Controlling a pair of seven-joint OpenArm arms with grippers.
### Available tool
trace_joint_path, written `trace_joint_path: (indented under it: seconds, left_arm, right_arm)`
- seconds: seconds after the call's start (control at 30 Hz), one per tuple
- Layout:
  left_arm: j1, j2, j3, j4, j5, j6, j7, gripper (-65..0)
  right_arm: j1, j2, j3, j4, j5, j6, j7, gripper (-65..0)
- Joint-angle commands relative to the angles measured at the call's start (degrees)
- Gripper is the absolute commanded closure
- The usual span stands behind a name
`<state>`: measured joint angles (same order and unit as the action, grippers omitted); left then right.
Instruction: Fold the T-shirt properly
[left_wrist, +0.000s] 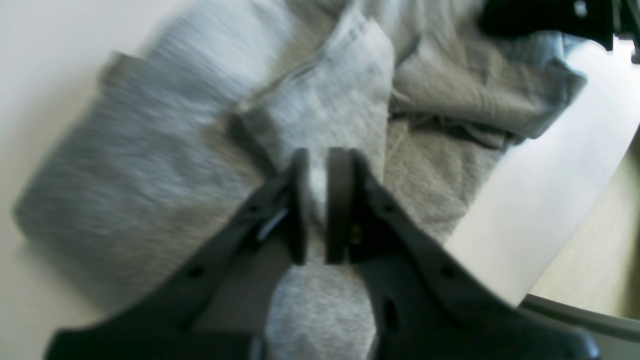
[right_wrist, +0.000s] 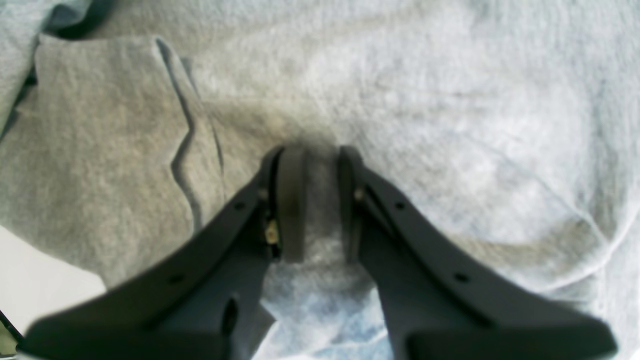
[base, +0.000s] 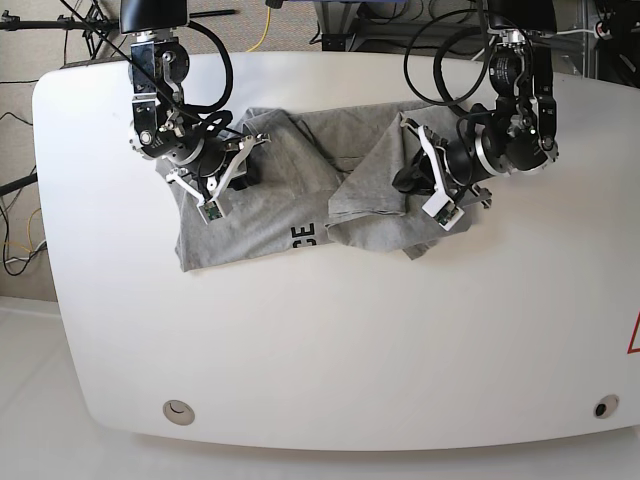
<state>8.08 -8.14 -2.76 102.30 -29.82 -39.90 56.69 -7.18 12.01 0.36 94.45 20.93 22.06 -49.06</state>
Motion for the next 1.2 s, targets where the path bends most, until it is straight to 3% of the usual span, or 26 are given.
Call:
trace_joint_path:
  seconds: [0.0, 0.23, 0.63, 1.07, 1.1, 1.17]
  left_arm:
    - [-0.79, -0.45, 0.48, -0.27, -0.66, -0.1, -2.06, 0.0]
    - [-1.12, 0.14, -1.03, -3.09, 0.68, -0.1, -0.82, 0.0]
    - [-0.82, -0.37, -2.26, -5.72, 5.31, -0.1, -3.34, 0.0]
    - [-0.21, -1.39, -2.73, -3.03, 1.67, -0.1, -2.29, 0.0]
    - [-0.19, -1.34, -2.63, -3.02, 1.51, -0.1, -2.28, -0.4]
    - [0.58, -1.09, -0.98, -3.32, 1.93, -0.1, -2.18, -8.3]
  right_arm:
    - [0.39, 0.45, 0.13, 0.91, -0.1, 0.09, -0.32, -11.2]
    - [0.38, 0.53, 0.18, 0.87, 0.07, 0.05, 0.14, -11.4]
    - [0.34, 0.49, 0.19, 1.04, 0.03, 0.0, 0.09, -11.7]
    - [0.35, 0.48, 0.56, 1.0, 0.25, 0.03, 0.69, -11.6]
    - [0.34, 0.49, 0.57, 1.01, 0.26, 0.03, 0.69, -11.6]
    - [0.49, 0.53, 0.62, 1.03, 0.19, 0.03, 0.98, -11.7]
